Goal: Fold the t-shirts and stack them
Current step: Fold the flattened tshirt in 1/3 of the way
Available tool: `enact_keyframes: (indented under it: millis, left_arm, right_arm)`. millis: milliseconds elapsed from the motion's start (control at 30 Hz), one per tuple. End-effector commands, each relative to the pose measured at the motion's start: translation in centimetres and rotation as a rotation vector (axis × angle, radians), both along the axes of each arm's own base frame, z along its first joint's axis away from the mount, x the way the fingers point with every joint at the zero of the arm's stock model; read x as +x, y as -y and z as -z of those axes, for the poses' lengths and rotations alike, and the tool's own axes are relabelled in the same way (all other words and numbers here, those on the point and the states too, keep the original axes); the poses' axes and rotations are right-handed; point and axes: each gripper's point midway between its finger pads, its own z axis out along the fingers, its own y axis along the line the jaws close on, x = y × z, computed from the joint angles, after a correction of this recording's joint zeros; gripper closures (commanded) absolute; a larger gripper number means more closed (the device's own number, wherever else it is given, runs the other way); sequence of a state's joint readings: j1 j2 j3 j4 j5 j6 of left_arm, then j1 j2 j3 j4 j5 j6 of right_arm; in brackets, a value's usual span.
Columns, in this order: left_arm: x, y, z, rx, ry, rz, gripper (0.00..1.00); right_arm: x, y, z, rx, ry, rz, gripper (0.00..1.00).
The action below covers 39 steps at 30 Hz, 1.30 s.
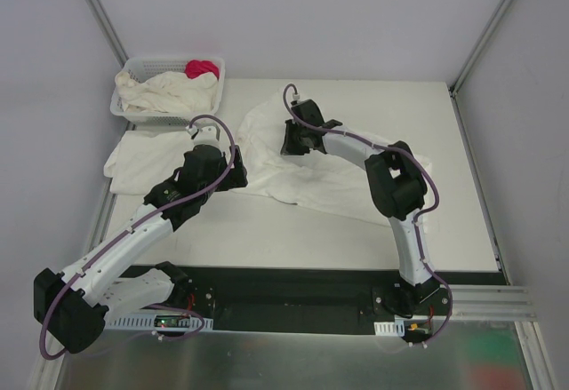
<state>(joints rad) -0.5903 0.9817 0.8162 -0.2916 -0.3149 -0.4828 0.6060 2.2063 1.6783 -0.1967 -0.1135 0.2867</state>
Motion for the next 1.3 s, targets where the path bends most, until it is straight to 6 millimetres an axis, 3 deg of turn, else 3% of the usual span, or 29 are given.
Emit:
enact_keyframes:
  millis: [0,400,700,1267]
  left_arm:
    - [0.2,0.4,-0.9,-0.018,0.031,0.014,0.16]
    - [0.2,0.6,-0.7,-0.015,0.021,0.018,0.16]
    - [0.2,0.6,-0.5,-0.013,0.017,0.017,0.16]
    - [0.1,0.3,-0.5,-0.014,0.025,0.010,0.16]
  right_arm:
    - [0.6,-0.6,-1.2,0.024,0.034,-0.003,0.84]
    - [-0.5,-1.6,-1.0,0.028,0.023,-0.027,0.76]
    - [-1.4,-2.5,-0.4,0.031,0.006,-0.045,0.76]
    - [-1.6,-2.0,0.3,0.023,-0.004,-0.032,0.79]
